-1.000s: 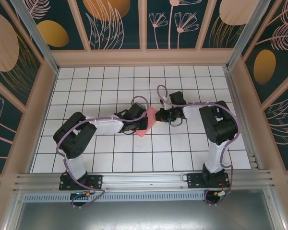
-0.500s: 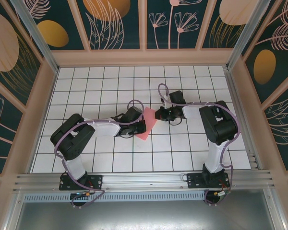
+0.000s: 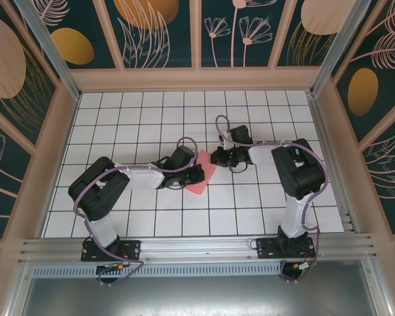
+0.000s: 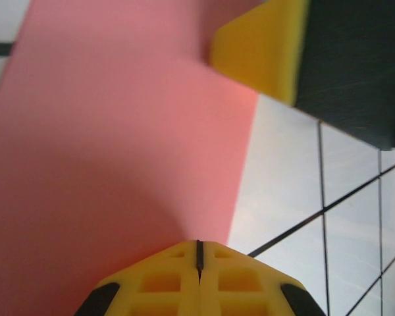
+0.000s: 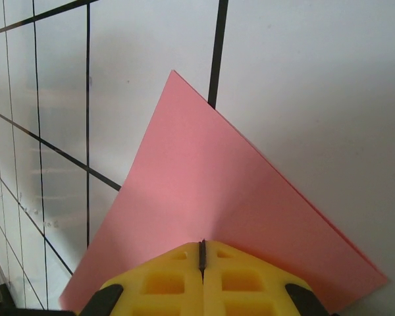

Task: Fold a paper plane with a square sheet of paper (pick it up from the middle)
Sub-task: First fold in half a square sheet of paper at the center of the table.

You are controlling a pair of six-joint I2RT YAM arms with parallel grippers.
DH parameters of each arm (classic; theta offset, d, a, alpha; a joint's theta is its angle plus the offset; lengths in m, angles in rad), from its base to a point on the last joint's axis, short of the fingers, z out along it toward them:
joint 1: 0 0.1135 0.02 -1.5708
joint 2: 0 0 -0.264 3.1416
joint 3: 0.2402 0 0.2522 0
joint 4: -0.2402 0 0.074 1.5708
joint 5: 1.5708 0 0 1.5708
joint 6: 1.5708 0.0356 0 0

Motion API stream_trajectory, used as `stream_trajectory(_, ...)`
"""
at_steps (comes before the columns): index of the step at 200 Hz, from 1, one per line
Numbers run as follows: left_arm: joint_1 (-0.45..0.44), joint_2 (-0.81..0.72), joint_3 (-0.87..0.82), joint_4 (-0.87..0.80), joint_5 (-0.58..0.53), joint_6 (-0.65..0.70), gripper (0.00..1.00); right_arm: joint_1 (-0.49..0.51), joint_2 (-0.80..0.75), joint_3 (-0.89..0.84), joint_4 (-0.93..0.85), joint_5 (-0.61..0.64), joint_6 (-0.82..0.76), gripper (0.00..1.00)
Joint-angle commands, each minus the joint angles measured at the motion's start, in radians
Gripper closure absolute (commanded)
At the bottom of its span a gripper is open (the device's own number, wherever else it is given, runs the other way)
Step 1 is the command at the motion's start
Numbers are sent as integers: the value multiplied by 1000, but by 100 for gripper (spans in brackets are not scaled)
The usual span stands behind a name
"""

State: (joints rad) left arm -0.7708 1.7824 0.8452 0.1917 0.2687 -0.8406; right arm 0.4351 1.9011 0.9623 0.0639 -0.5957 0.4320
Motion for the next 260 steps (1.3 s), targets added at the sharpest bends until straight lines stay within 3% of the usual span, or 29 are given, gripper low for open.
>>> stream_trajectory(1,-2,-28,21,99,46,107,100,5,30,2,-8,0,-16,100)
stream_trajectory(32,-2,54,84,84,66,165,100,4,52,13,-16,-2,-24,100)
stream_trajectory(124,-2,145,114,68,111,147,100,5,59,-5,-12,-2,-18,100)
stream_trajectory(260,-34,91,-14,-10,129,190,100,5,60,4,-53,30,-27,100)
